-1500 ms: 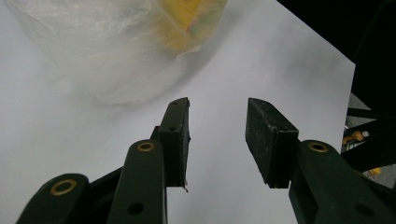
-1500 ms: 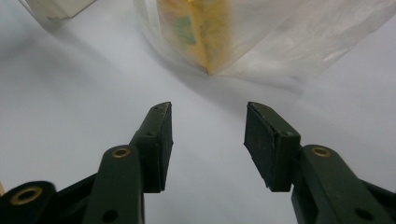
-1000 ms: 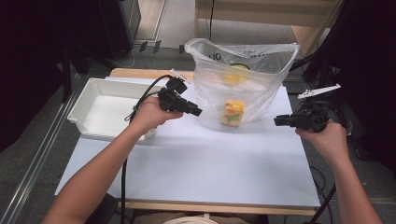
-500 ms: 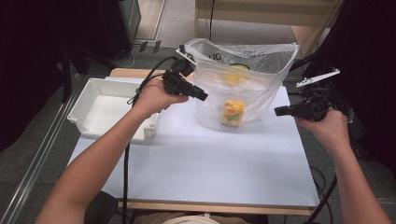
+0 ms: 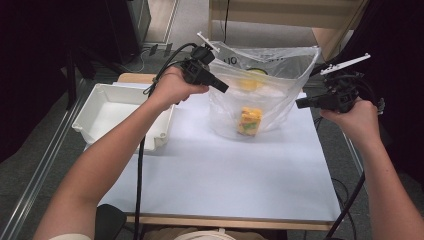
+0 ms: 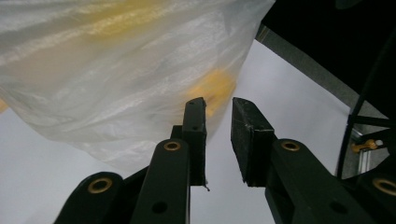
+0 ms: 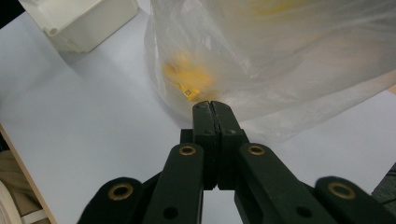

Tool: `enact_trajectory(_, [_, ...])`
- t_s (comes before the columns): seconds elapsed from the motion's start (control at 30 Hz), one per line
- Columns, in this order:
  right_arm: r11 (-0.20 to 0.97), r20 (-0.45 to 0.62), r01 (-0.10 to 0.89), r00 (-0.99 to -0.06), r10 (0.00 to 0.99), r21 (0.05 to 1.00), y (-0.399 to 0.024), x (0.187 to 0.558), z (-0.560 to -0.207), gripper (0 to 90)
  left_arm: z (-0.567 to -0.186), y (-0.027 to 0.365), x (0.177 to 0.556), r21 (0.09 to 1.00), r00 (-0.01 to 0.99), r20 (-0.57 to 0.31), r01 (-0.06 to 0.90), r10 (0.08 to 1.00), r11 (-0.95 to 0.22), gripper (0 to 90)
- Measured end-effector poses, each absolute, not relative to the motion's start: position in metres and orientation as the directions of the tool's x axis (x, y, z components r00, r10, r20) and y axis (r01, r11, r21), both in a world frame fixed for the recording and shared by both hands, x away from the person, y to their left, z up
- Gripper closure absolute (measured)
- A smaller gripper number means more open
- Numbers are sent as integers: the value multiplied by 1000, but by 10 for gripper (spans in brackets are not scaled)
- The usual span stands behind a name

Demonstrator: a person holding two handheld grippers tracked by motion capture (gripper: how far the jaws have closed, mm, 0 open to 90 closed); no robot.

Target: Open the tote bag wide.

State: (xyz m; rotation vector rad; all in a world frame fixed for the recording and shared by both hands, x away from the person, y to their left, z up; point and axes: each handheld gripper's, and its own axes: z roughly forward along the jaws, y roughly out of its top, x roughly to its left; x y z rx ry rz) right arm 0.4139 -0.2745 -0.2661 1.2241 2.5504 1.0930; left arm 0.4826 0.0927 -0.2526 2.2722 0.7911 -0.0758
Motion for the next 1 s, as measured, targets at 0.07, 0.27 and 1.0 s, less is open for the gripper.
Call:
enact_trajectory(0.07, [417,194,633,-672,715,653,-274,416,-261,900,-249,92,486,624,813,-256,552,523,-553,793])
enact_trajectory(0.27, [434,173,617,-683,710,656,-268,426,-247,900,-234,83,500,622,807,-271,562,525,-544,861])
enact_trajectory(1.0, [431,138,600,-676,724,674,-244,480,-206,900,-213,57,542,626,780,-238,578,578,-523,888])
